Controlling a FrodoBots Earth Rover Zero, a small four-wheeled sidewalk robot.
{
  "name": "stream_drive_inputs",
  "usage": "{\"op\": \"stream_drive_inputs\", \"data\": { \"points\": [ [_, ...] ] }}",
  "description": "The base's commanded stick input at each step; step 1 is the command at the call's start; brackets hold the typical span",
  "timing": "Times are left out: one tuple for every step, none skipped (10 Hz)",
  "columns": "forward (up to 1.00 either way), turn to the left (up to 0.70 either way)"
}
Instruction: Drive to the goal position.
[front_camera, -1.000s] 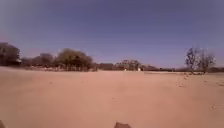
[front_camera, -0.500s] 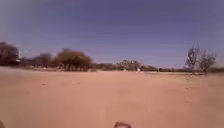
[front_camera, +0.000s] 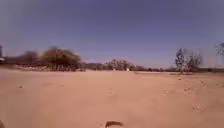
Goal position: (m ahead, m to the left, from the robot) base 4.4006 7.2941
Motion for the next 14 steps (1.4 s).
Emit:
{"op": "stream_drive_inputs", "data": {
  "points": [
    [1.0, 0.0],
    [1.0, 0.0],
    [1.0, 0.0],
    [1.0, 0.0],
    [1.0, 0.0],
    [1.0, 0.0],
    [1.0, 0.0],
    [1.0, 0.0],
    [1.0, 0.0],
    [1.0, 0.0],
    [1.0, 0.0],
    [1.0, 0.07],
    [1.0, 0.21],
    [1.0, 0.23]
  ]
}}
